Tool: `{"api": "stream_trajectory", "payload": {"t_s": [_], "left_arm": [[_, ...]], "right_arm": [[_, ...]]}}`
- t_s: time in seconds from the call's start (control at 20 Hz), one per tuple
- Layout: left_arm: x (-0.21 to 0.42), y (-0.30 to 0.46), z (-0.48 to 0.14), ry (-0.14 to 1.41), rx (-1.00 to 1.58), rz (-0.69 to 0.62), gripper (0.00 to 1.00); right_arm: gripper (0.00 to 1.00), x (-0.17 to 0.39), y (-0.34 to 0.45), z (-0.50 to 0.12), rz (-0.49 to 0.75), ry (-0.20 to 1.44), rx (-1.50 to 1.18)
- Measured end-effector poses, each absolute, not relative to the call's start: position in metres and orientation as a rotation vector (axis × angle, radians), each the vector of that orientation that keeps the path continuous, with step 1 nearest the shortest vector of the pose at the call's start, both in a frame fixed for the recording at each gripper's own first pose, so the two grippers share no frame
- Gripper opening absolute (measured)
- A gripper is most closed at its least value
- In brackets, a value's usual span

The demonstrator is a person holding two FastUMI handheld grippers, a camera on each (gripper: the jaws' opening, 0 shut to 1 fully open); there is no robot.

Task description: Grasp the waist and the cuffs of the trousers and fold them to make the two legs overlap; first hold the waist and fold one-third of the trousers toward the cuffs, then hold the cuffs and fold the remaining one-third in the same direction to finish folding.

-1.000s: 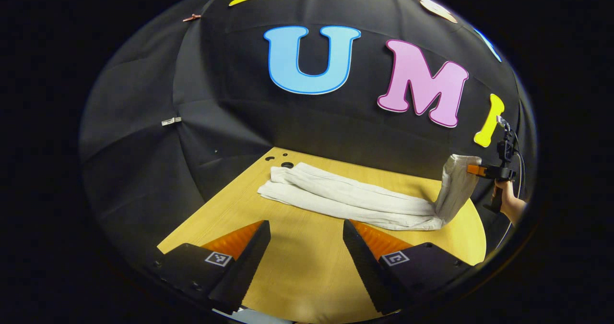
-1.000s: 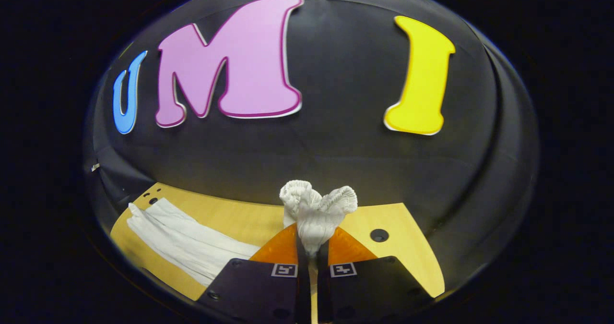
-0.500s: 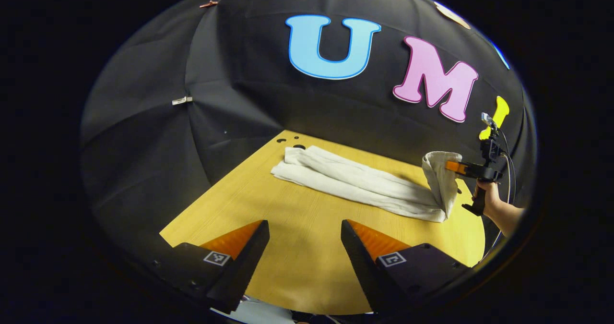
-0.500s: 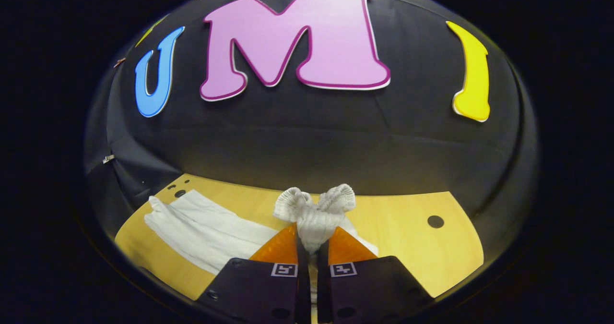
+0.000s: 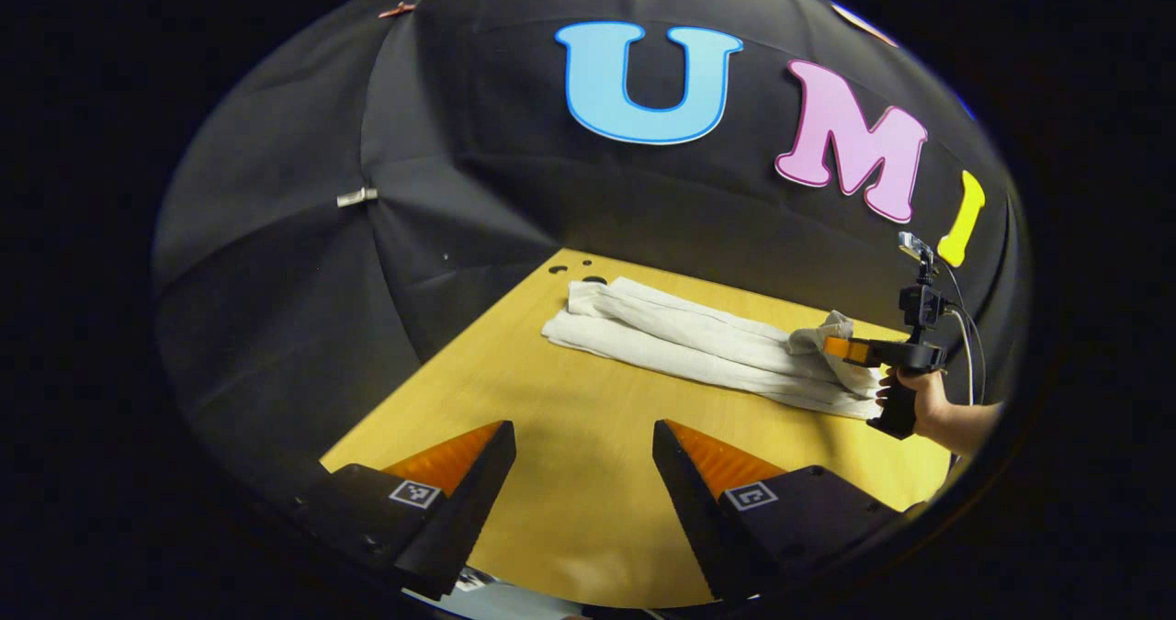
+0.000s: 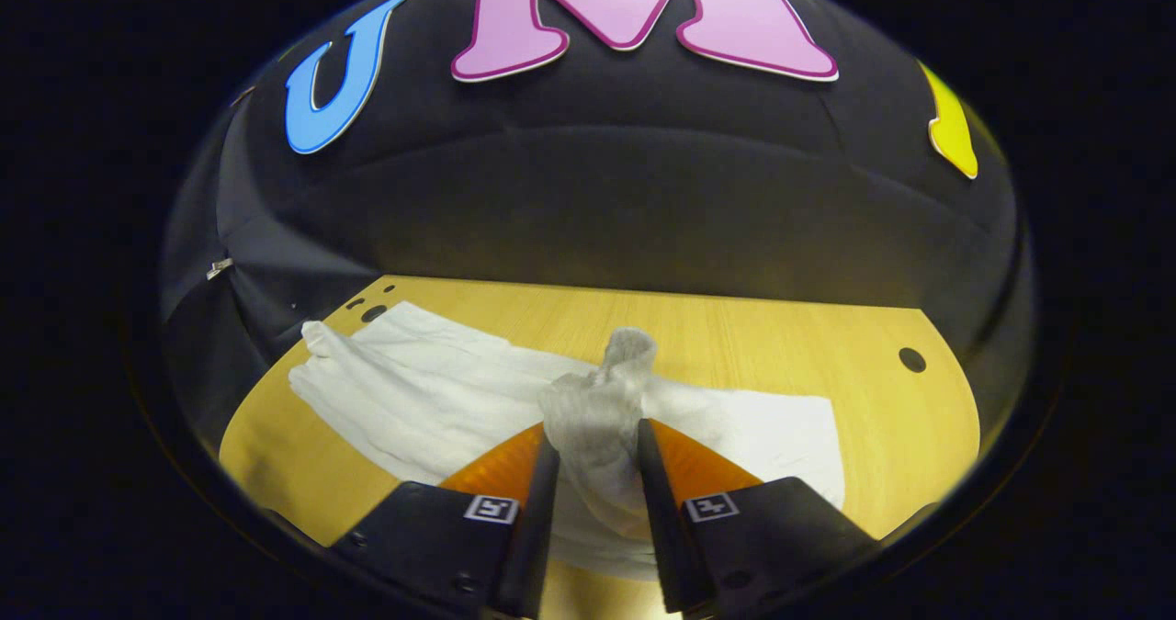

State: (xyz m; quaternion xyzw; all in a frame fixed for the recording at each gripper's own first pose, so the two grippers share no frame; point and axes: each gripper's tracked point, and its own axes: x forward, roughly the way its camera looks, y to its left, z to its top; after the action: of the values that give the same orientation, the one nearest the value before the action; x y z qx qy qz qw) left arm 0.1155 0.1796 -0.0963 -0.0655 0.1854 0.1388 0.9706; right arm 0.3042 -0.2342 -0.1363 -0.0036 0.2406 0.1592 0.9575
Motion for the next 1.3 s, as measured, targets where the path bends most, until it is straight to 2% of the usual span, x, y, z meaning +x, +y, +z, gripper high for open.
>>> {"api": "stream_trajectory", "payload": {"t_s": [0.15, 0.2, 0.45, 0.65, 1.0, 1.3], "left_arm": [[0.126, 0.179, -0.087, 0.358, -0.119, 0.254, 0.96], [0.132, 0.179, -0.086, 0.350, -0.143, 0.248, 0.96], [0.183, 0.202, -0.076, 0.306, -0.153, 0.265, 0.96], [0.252, 0.230, -0.081, 0.292, -0.137, 0.257, 0.96], [0.363, 0.277, -0.148, 0.367, -0.152, 0.280, 0.96], [0.409, 0.302, -0.198, 0.457, -0.124, 0.377, 0.96]], "right_arm": [[0.77, 0.283, -0.214, -0.131, 0.354, 0.487, -0.025], [0.99, 0.277, -0.212, -0.127, 0.360, 0.487, -0.023], [0.99, 0.235, -0.243, -0.101, 0.275, 0.463, -0.022], [0.99, 0.194, -0.295, -0.088, 0.171, 0.458, -0.035], [0.99, 0.129, -0.365, -0.065, 0.055, 0.465, 0.017], [0.99, 0.089, -0.412, -0.038, -0.058, 0.437, -0.008]]}}
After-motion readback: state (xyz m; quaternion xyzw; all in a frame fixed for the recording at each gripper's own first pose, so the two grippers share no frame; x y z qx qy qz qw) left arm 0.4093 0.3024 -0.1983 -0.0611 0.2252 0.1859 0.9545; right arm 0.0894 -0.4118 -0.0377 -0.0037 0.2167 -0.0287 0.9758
